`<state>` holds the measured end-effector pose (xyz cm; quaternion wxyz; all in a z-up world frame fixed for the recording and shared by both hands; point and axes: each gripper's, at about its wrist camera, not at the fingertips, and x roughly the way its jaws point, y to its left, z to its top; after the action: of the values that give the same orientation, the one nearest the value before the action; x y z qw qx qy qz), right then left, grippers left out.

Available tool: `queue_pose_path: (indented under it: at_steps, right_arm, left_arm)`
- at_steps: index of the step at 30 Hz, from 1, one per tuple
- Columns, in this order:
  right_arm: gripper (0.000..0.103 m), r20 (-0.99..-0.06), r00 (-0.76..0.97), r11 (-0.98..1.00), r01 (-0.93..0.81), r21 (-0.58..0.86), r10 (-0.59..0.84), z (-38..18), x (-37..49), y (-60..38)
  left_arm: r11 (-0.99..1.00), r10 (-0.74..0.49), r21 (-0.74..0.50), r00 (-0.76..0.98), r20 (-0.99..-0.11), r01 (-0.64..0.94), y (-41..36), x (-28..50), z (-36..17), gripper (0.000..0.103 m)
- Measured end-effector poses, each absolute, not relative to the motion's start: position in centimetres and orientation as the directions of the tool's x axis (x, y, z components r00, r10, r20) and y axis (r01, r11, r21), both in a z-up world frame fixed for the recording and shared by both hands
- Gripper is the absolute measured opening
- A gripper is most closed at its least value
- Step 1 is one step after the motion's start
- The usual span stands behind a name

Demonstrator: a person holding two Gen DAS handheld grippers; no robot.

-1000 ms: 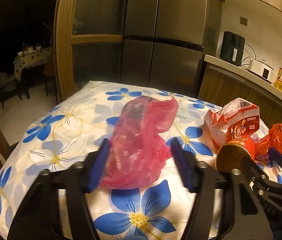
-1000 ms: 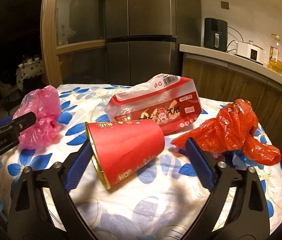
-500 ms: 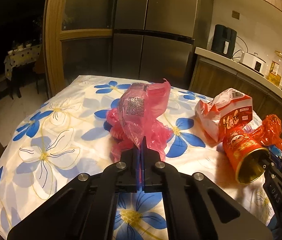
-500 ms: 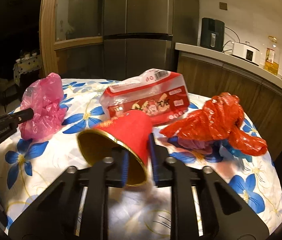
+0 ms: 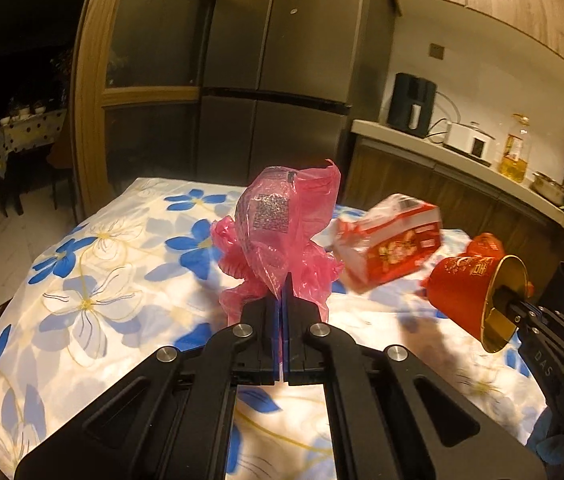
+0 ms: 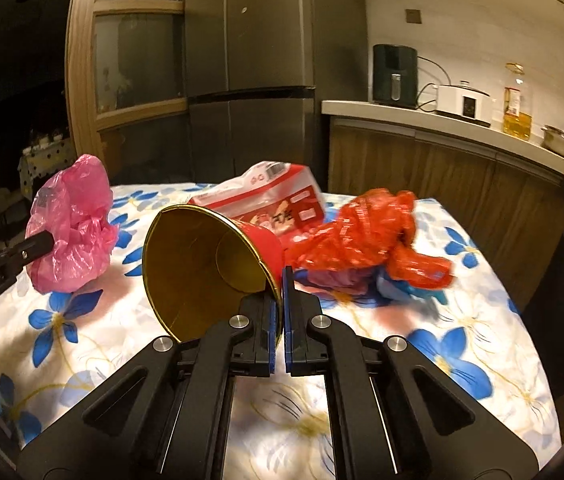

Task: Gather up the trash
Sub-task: 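Carry the pink bag and red cup over the bin and open both tools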

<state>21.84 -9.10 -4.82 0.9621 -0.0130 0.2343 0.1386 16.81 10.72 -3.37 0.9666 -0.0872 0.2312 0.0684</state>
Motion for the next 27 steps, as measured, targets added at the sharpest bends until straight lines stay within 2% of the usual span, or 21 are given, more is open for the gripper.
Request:
queue_pose_path:
  at_steps: [13,27]
  right_arm:
    - [0.003,-0.423,0.891,0.986,-0.153,0.067,0.167,-3.3,16.7,-16.9]
    - [0.003,-0.397,0.917,0.995,0.003,0.103,0.038,-2.8,14.1,-25.7]
  left_arm:
    - [0.994,-0.039,-0.105,0.908,-0.418,-0.005,2.4,15.6,-1.5,0.000]
    - [0.983,-0.181,-0.043,0.890,-0.418,0.180,-7.4,15.9,-1.5,0.000]
